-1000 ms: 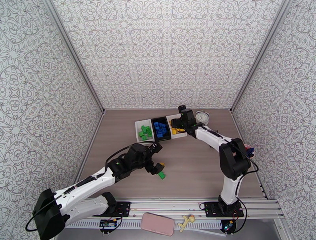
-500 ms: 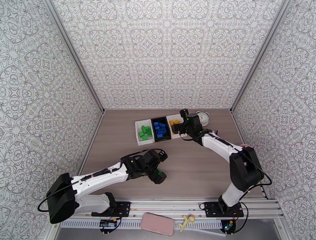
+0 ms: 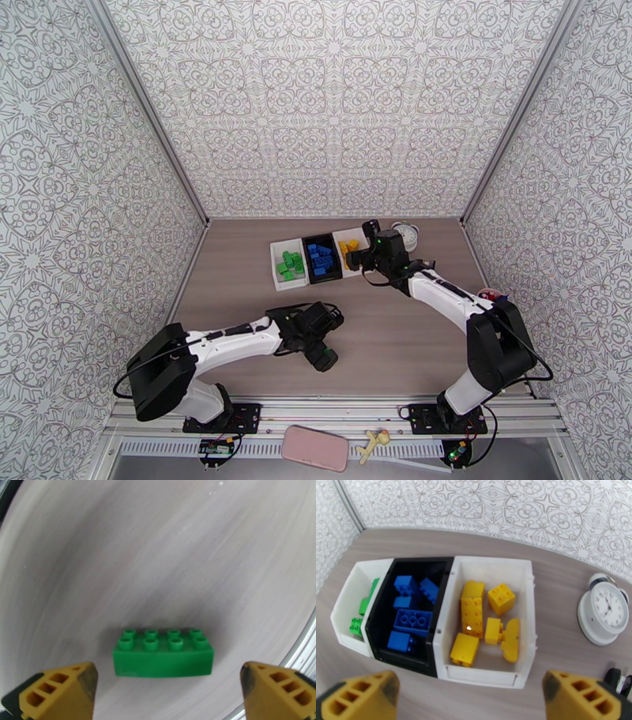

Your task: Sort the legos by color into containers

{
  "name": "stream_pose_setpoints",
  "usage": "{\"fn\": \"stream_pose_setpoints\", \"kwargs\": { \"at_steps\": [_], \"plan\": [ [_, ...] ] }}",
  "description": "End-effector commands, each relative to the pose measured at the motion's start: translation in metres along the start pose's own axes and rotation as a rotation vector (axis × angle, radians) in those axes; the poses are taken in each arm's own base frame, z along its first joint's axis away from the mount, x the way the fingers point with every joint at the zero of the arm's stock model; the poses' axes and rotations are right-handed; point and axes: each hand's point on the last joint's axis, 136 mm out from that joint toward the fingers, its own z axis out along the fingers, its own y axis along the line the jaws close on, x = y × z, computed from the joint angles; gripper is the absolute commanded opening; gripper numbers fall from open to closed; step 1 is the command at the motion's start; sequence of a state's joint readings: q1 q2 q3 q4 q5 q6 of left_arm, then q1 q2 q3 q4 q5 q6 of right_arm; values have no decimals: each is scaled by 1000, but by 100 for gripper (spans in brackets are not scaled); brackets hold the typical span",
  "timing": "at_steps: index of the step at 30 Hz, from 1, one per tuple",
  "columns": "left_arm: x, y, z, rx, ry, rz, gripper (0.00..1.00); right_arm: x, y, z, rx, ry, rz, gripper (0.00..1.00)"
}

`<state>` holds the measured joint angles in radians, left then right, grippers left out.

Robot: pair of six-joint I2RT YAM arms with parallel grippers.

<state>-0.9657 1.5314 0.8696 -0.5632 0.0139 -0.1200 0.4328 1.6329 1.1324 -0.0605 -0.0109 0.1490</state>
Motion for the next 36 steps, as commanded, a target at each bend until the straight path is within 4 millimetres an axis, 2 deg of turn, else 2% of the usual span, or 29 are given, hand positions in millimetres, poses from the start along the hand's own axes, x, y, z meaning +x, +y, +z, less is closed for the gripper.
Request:
{"fn": "stream_pose_setpoints", "kwargs": {
  "at_steps": [1, 7, 15, 21, 28, 36],
  "plan": [
    [-16, -3, 4, 24, -30, 30, 100, 1, -6, -4, 19, -5, 2, 99],
    [-14, -1, 17, 21, -9, 19, 98, 2, -9, -6, 32, -6, 3, 100],
    [-11, 6, 23, -21, 12, 8, 92, 5, -7, -7, 22, -5, 22, 99],
    [-12, 12, 19, -52, -26, -17, 78, 4, -10, -12, 34, -7, 19, 100],
    [-23, 26, 1, -124, -126, -53, 68, -6, -7, -26, 19, -45, 49, 99],
    [-48, 49, -41, -177, -333, -145, 65, -20, 12, -45, -91, -113, 96, 100]
  ]
}}
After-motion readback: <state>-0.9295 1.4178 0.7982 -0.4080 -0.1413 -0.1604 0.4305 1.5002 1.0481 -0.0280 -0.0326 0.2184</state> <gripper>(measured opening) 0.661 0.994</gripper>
